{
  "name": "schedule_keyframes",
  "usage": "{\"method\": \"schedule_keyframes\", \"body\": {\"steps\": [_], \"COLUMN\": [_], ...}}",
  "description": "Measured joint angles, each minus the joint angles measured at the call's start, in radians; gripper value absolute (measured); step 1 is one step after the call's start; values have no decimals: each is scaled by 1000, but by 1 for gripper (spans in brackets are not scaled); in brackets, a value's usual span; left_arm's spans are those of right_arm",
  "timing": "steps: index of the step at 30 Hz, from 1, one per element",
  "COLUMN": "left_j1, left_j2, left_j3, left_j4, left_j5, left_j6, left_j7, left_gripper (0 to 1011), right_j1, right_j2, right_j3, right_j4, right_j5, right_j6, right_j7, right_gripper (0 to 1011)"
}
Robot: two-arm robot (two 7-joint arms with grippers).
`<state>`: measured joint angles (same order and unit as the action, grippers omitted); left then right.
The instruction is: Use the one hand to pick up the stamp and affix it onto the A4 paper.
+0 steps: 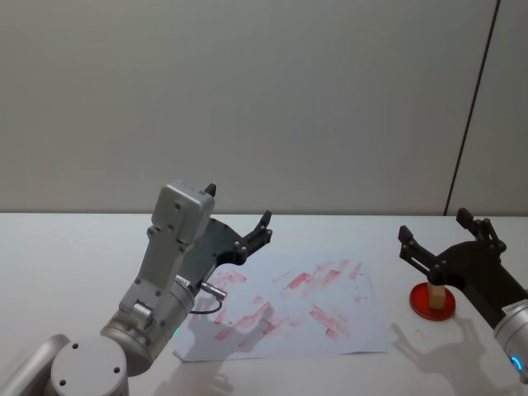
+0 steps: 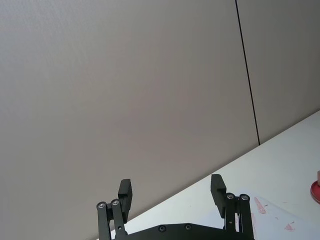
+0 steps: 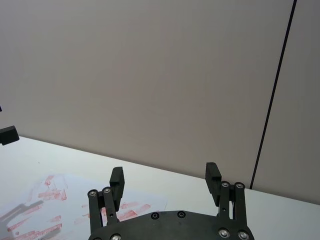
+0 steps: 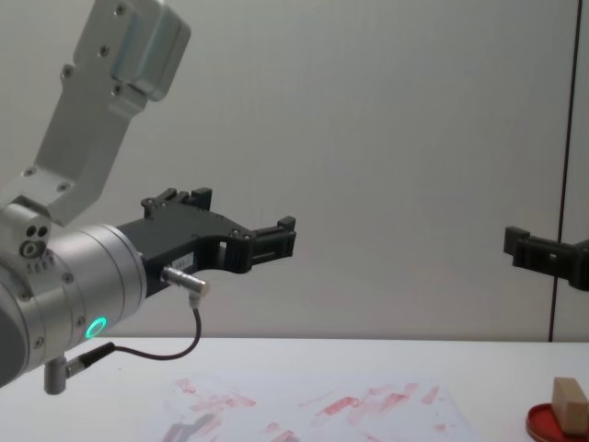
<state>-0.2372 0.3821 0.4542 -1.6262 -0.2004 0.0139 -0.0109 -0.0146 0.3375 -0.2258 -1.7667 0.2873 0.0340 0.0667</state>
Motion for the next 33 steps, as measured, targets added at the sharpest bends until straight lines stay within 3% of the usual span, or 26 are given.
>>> {"method": "schedule_keyframes", "body": {"steps": [33], "left_j1": [0], "left_j2": [0], "left_j3": [0], "left_j4": [0], "left_j5": [0], "left_j6": [0], "left_j7": [0], "left_gripper": [1002], "right_j1": [0], "right_j2": [0], "right_j3": [0], "right_j4": [0], "right_j5": [0], "right_j6": [0], "right_j7": [0], "right_gripper": [1001]}}
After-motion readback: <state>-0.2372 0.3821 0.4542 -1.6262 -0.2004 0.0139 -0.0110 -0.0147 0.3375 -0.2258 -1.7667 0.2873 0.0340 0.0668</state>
